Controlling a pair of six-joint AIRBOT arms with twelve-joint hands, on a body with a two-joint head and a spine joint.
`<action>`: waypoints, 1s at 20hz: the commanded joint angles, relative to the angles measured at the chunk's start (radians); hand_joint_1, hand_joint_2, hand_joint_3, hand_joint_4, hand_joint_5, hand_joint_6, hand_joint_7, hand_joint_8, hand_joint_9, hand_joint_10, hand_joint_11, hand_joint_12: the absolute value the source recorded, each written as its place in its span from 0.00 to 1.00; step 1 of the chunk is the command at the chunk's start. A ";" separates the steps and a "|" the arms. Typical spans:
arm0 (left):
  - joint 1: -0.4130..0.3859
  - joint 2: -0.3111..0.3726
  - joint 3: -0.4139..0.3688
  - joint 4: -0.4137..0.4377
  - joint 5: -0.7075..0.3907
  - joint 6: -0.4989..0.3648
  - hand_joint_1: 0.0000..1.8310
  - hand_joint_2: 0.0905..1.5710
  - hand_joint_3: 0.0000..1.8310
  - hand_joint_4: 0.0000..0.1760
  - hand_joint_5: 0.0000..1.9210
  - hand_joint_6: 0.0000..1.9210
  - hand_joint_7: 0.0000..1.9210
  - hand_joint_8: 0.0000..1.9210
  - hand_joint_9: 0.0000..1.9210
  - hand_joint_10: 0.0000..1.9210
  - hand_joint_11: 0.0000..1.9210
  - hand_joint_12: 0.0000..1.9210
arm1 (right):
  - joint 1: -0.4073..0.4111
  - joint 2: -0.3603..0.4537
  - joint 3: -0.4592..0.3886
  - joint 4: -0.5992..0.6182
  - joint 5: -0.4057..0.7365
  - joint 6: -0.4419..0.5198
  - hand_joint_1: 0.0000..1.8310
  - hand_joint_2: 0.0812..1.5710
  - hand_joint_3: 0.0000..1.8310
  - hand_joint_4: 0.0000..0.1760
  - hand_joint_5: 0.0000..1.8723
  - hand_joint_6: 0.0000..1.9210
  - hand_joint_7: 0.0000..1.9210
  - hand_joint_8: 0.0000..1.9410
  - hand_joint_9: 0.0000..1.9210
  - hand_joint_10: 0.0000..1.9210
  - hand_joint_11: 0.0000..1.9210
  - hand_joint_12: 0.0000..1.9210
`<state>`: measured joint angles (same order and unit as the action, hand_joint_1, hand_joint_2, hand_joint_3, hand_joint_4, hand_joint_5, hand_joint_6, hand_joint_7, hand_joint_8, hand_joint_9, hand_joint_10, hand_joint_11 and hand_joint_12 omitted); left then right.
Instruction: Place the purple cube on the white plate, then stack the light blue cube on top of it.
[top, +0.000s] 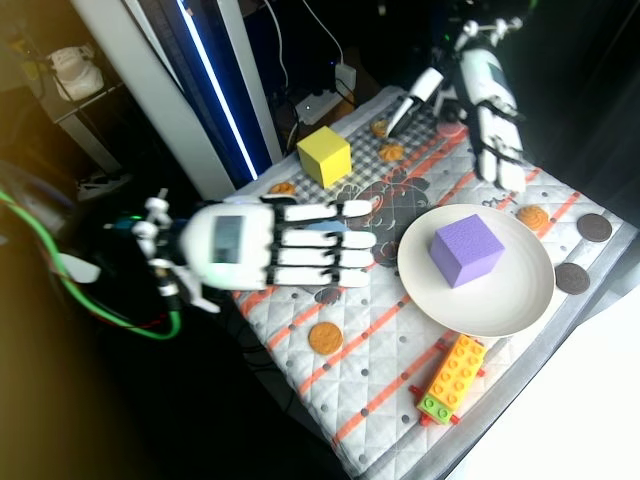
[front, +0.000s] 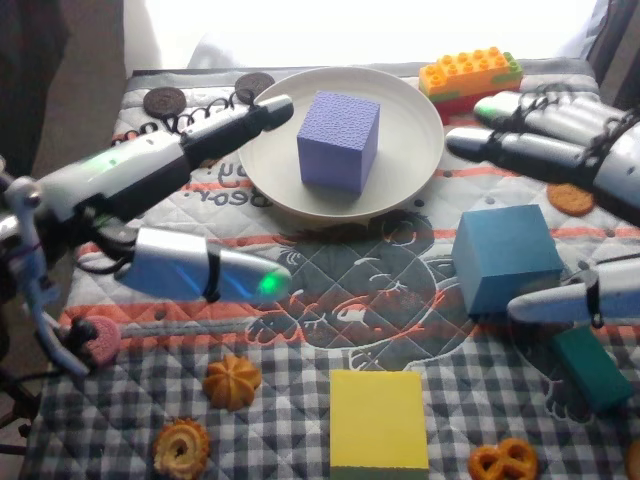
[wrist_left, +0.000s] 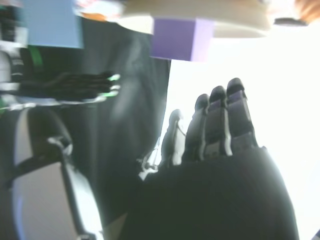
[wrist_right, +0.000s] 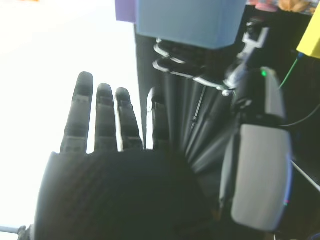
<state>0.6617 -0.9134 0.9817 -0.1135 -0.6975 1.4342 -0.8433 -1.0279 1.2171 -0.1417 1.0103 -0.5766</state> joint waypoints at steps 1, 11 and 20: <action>0.004 0.019 -0.007 -0.010 -0.179 -0.010 0.40 0.46 0.00 1.00 0.00 0.00 0.00 0.00 0.00 0.00 0.00 0.00 | 0.012 0.003 0.010 0.027 0.089 0.011 0.25 0.54 0.00 1.00 0.05 0.00 0.05 0.00 0.07 0.00 0.00 0.34; 0.064 0.035 -0.042 -0.035 -0.218 -0.011 0.50 0.42 0.00 1.00 0.03 0.01 0.00 0.00 0.00 0.00 0.00 0.00 | 0.041 -0.026 0.052 0.017 0.008 0.016 0.46 0.61 0.00 0.32 0.22 0.00 0.32 0.00 0.33 0.00 0.14 0.44; 0.069 0.033 -0.044 -0.041 -0.221 -0.011 0.48 0.42 0.00 1.00 0.02 0.00 0.01 0.00 0.00 0.00 0.00 0.00 | 0.047 -0.054 0.080 -0.007 0.013 0.091 0.53 0.61 0.00 0.00 0.39 0.00 0.44 0.01 0.47 0.02 0.28 0.43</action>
<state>0.7353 -0.8833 0.9390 -0.1547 -0.8001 1.4311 -0.8078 -1.0790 1.2972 -0.1741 0.9070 -0.4969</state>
